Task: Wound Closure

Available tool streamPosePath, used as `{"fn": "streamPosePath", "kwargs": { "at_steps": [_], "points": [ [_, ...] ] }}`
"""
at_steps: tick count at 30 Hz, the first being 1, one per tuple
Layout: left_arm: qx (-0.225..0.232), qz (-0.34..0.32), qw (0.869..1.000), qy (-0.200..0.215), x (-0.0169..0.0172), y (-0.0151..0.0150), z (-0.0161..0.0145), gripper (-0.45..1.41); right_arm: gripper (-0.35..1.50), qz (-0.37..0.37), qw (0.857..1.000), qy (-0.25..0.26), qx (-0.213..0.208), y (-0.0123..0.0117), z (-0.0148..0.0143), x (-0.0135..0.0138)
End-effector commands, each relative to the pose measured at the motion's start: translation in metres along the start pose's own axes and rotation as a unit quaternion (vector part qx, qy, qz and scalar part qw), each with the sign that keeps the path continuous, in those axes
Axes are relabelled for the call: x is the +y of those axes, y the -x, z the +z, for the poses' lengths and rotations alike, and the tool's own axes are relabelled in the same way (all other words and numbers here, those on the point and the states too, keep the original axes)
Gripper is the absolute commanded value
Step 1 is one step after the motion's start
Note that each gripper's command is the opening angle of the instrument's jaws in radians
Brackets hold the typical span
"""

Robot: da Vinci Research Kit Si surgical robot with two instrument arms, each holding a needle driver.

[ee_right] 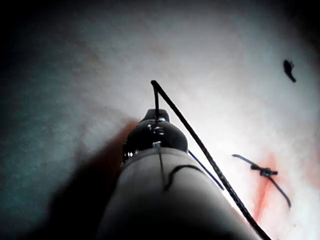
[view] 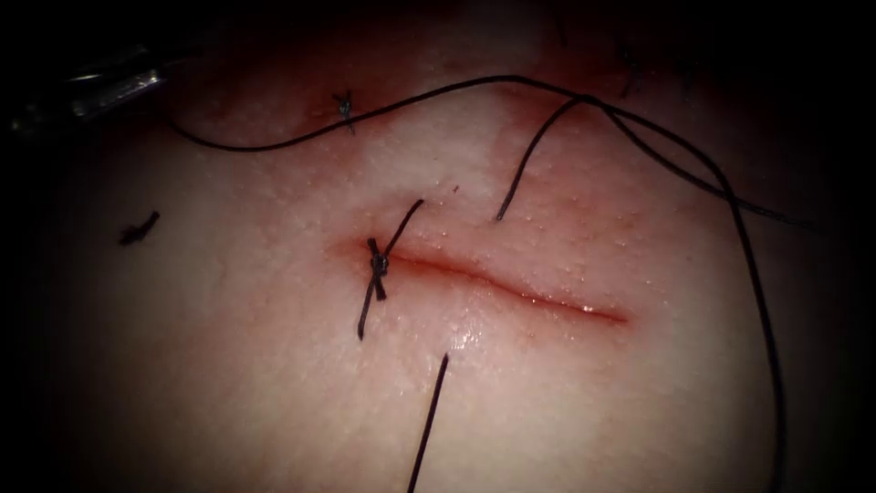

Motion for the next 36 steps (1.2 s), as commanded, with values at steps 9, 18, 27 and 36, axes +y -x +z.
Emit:
{"fn": "streamPosePath", "kwargs": {
  "at_steps": [9,18,27,36],
  "points": [
    [0.0,0.001,1.0,-0.001,0.0006,0.0006,0.0008,-0.45,1.08,0.001,0.993,0.099,0.058,0.0065,0.0014,0.0069],
    [0.0,0.002,1.0,0.0,0.0007,0.0006,0.0009,-0.45,1.08,-0.012,0.992,0.117,0.05,0.0098,0.0052,0.0075],
    [0.001,0.0,1.0,0.002,0.0009,0.0006,0.0011,-0.45,0.31,-0.018,0.992,0.125,0.025,0.011,0.0079,0.0071],
    [0.001,0.0,1.0,0.002,0.0009,0.0006,0.0011,-0.45,-0.35,-0.003,0.998,0.058,-0.014,0.0096,0.0064,0.0037]
  ]
}}
